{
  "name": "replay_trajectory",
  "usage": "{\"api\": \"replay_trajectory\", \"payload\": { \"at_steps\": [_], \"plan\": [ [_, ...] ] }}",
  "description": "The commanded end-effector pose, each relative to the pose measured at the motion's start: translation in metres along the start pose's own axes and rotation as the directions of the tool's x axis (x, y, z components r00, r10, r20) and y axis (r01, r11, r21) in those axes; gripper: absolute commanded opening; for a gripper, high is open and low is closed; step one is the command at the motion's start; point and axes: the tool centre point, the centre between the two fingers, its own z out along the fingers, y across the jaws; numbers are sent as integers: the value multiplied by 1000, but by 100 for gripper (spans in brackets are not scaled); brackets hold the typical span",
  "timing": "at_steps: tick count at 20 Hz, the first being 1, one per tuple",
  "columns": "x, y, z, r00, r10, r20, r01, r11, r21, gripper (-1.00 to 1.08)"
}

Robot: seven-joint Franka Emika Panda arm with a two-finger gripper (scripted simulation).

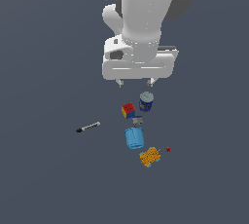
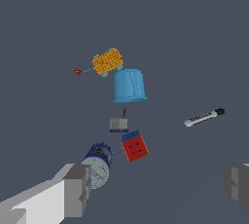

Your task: Pick up a designated object from a clutter of objects.

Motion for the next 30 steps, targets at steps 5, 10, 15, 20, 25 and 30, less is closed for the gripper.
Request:
{"api": "replay_trajectory", "payload": {
  "at_steps": [5,10,15,20,25,30],
  "plan": [
    [-9,-16,31,1000,17,0,-17,1000,-1,100],
    [-25,-34,68,999,37,-1,-37,999,-1,100],
    [-50,-55,111,998,62,-2,-62,998,0,100],
    [-77,-72,146,996,84,-3,-84,996,3,100],
    [-100,-83,170,995,100,-3,-100,995,6,100],
    [-114,-89,183,994,110,-2,-110,994,8,100]
  ]
}}
